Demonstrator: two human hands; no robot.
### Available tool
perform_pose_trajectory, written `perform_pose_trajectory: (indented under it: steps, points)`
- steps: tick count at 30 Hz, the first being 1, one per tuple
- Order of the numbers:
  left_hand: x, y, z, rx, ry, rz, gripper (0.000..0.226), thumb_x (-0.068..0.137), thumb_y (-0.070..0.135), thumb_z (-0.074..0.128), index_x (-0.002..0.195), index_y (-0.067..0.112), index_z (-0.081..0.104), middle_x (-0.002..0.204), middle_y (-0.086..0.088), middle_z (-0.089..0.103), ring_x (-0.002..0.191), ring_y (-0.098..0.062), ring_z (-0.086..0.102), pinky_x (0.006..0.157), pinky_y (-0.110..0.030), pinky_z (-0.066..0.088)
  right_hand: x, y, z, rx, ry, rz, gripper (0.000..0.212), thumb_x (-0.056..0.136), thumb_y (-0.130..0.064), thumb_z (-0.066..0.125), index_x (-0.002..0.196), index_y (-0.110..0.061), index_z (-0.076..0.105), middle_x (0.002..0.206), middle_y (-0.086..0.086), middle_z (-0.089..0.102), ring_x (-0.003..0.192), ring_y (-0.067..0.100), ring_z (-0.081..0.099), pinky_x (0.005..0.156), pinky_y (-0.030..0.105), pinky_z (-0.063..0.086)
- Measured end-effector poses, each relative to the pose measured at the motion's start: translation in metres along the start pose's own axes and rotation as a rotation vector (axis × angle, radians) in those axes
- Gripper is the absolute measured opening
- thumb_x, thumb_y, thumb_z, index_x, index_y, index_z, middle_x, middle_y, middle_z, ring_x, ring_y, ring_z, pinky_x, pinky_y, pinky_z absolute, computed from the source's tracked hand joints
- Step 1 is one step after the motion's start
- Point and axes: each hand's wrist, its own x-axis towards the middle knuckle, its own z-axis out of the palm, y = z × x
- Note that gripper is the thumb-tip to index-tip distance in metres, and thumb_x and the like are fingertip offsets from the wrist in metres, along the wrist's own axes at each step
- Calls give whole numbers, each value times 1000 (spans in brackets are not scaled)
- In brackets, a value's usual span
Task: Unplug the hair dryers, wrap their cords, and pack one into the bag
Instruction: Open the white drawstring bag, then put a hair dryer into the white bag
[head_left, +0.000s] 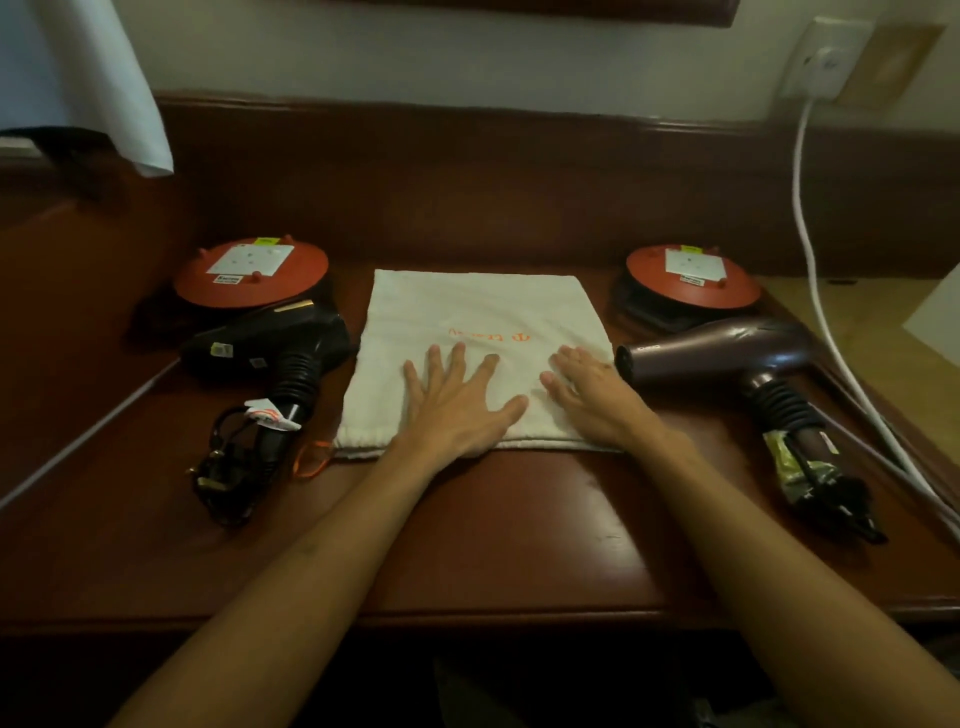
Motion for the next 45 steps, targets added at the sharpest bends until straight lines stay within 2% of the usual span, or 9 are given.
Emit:
perform_pose_trajectory:
  steps: [6,9,13,17,26,34,37,41,45]
  points:
    - [8,8,-3,-78,252,46,65,91,68,40,146,34,48,163,-9,29,152,-34,19,120,-58,5,-48,15,-28,326,519,-94,25,100,-22,58,100,-6,76,96,8,76,87,21,69,80,38,56]
    - [-3,19,-9,-218,350,265,36,97,51,52,121,32,70,147,-2,54,135,-25,44,111,-46,30,-80,50,-51,51,702,20,23,95,-27,57,102,-8,69,104,12,68,98,28,59,87,50,51]
    - [-10,39,-3,-275,224,333,36,87,61,65,107,34,77,122,7,61,114,-14,49,91,-34,42,-103,95,-78,-277,311,507,77,89,-48,67,153,-25,32,147,20,40,139,40,33,114,55,27]
    - [-2,46,2,-394,233,263,24,86,53,71,98,34,78,95,5,58,94,-15,55,73,-29,42,-114,112,-86,123,134,552,88,95,-41,65,159,-40,5,154,18,42,140,39,41,118,54,31]
    - [6,57,-9,-521,216,243,23,88,37,75,101,19,81,97,-1,76,82,-8,60,62,-19,39,-115,112,-79,362,296,460,81,93,-21,67,159,-32,21,150,16,44,122,32,54,101,44,44]
    - [25,65,-64,-655,92,284,8,82,23,81,89,18,81,81,4,75,82,-11,70,69,-24,49,-178,78,-80,676,247,80,80,87,-7,72,148,-44,36,113,-24,54,91,-1,66,66,15,50]
    - [29,73,-83,-658,82,348,4,81,23,83,79,24,79,72,8,75,68,1,67,69,-22,48,-179,56,-71,584,117,-71,80,84,-8,76,144,-48,42,116,-31,63,100,-9,64,76,8,51]
    - [25,78,-100,-688,69,402,7,81,29,83,77,32,79,68,12,73,61,3,64,56,-16,47,-155,38,-48,411,-9,-125,78,81,-32,80,144,-57,41,133,-15,60,114,9,60,96,29,51]
    - [19,76,-104,-595,79,461,9,82,32,82,88,27,81,82,7,76,75,-3,68,63,-17,48,-131,22,-39,355,126,-73,76,85,-22,77,150,-41,42,140,-10,59,106,1,61,80,1,42]
